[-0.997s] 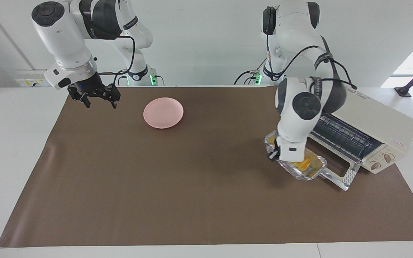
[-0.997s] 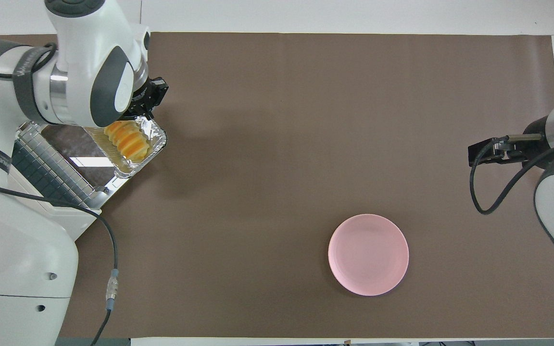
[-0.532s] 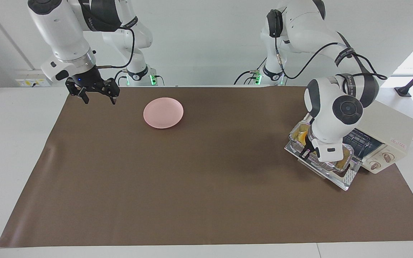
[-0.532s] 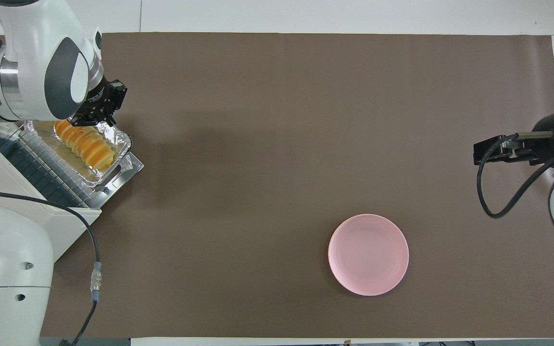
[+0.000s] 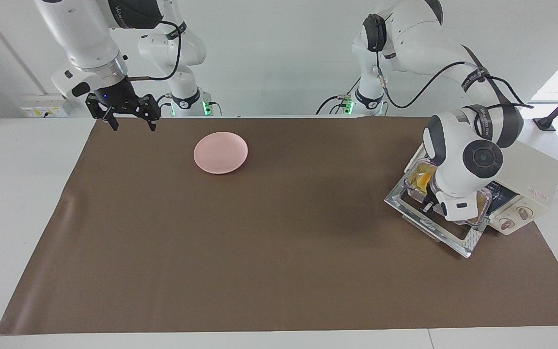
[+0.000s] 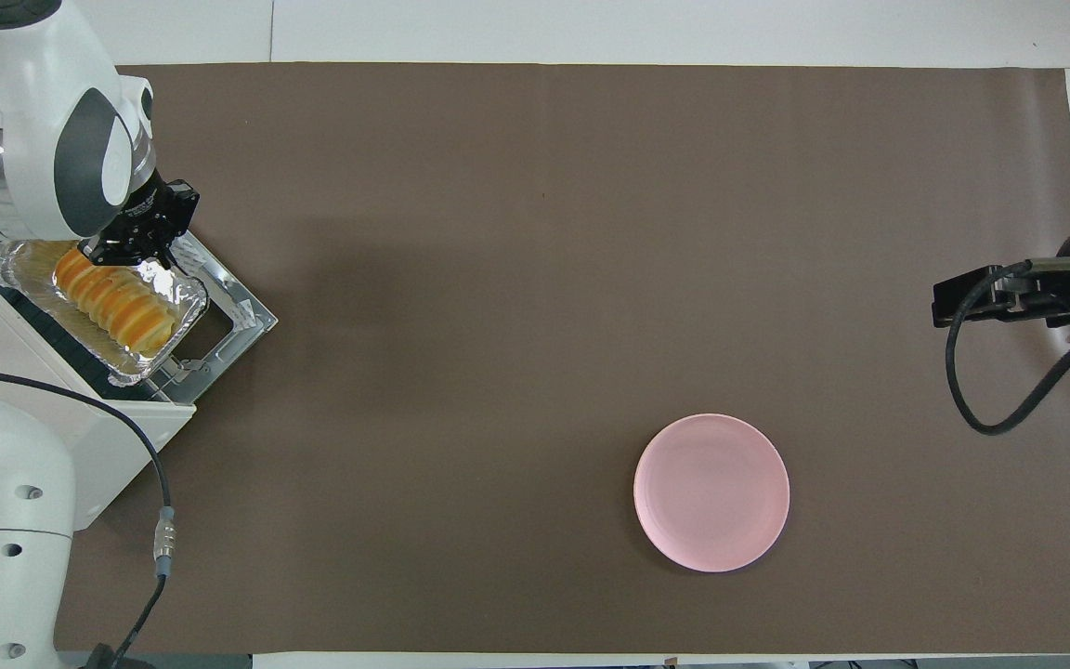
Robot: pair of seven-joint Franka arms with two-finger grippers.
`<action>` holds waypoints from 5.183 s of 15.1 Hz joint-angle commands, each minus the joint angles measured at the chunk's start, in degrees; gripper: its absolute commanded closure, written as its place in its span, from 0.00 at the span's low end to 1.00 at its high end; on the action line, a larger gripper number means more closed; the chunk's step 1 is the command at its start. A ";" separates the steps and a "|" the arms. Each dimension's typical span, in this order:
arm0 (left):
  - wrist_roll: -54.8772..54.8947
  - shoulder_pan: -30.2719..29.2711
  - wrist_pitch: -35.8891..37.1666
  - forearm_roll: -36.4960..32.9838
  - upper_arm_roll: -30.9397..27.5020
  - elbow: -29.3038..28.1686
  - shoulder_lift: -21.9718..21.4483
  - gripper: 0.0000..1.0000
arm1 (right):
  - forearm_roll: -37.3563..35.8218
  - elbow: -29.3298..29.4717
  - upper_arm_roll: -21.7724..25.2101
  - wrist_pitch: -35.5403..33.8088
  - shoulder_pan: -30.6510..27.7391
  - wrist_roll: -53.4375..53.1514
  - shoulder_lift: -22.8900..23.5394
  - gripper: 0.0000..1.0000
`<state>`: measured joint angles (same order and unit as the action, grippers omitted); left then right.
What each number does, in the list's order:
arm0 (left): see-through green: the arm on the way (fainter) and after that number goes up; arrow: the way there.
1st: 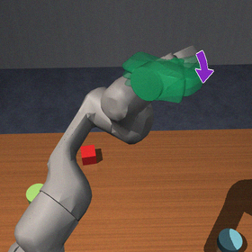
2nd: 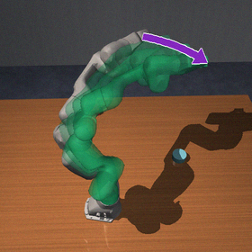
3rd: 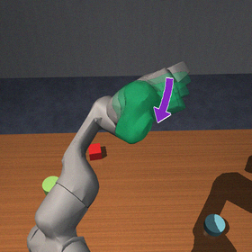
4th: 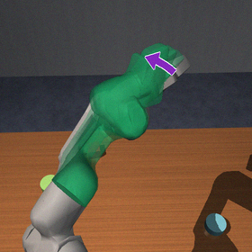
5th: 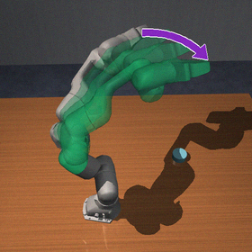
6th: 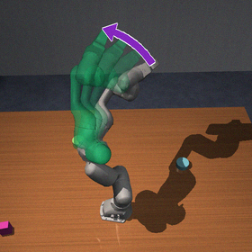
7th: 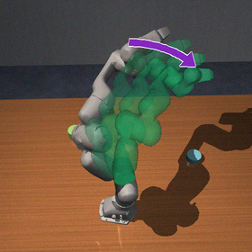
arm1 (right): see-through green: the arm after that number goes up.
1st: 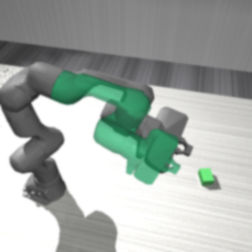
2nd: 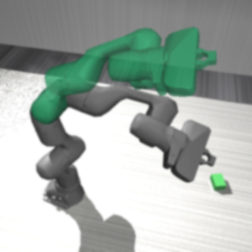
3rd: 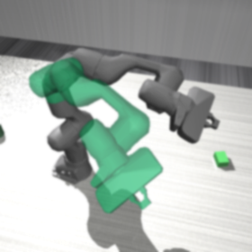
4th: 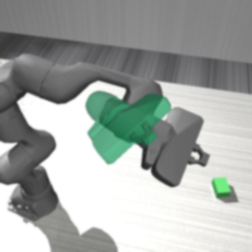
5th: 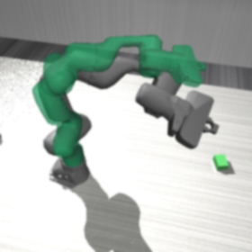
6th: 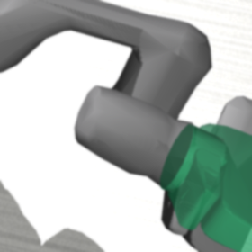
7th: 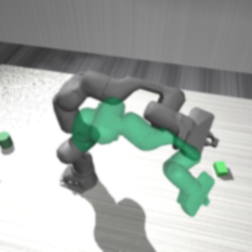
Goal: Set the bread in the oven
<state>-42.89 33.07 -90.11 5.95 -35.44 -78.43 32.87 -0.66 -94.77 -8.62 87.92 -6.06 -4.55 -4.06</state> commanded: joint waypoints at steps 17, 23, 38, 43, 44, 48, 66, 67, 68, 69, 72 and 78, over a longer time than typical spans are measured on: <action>2.55 -0.81 -2.61 -8.15 -0.42 -14.03 -7.47 1.00 | -0.04 0.12 0.09 -0.82 -0.62 -6.26 -0.42 0.00; 2.64 -0.81 -3.23 -8.15 -0.42 -14.12 -7.47 1.00 | -0.04 0.03 0.09 -1.17 -0.53 -6.17 -0.51 0.00; 10.98 0.15 -3.49 -7.71 -0.34 -10.43 -7.47 0.00 | -0.04 0.03 0.09 -1.17 -0.62 -6.17 -0.51 0.00; 18.24 2.08 -6.57 -7.54 0.28 -6.74 -8.17 0.00 | -0.04 0.03 0.09 -1.17 -0.62 -6.17 -0.51 0.00; 22.29 2.87 -6.39 -7.45 0.28 -5.86 -8.61 0.00 | -0.04 0.03 0.09 -1.17 -0.53 -6.17 -0.51 0.00; 29.70 2.88 -2.62 -2.88 0.19 -5.59 -16.41 0.00 | -0.04 0.03 0.09 -1.17 -0.62 -6.17 -0.51 0.00; 44.56 -25.68 17.34 -3.32 29.63 -8.57 -31.80 0.00 | -0.04 0.03 0.09 -1.17 -0.53 -6.17 -0.51 0.00; 44.56 -25.68 16.73 -3.40 29.64 -9.88 -32.68 0.00 | -0.04 0.03 0.09 -1.17 -0.53 -6.17 -0.51 0.00; 44.56 -25.77 16.20 -3.49 29.72 -10.86 -33.65 0.00 | -0.04 0.03 0.09 -1.17 -0.62 -6.17 -0.51 0.00; 44.56 -25.77 15.59 -3.58 29.90 -12.87 -35.23 0.00 | -0.04 0.03 0.09 -1.17 -0.62 -6.17 -0.51 0.00; 44.12 -25.86 10.49 -5.86 31.48 -17.45 -37.79 0.00 | -0.04 0.03 0.09 -1.17 -0.62 -6.17 -0.51 0.00; 45.00 -27.00 8.11 -7.01 31.92 -15.18 -35.77 0.00 | -0.04 0.03 0.09 -1.17 -0.62 -6.17 -0.51 0.00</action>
<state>1.17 7.20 -80.61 0.02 -4.71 -93.33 -2.79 -0.66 -94.52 -8.41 87.48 -6.31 -9.95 -4.05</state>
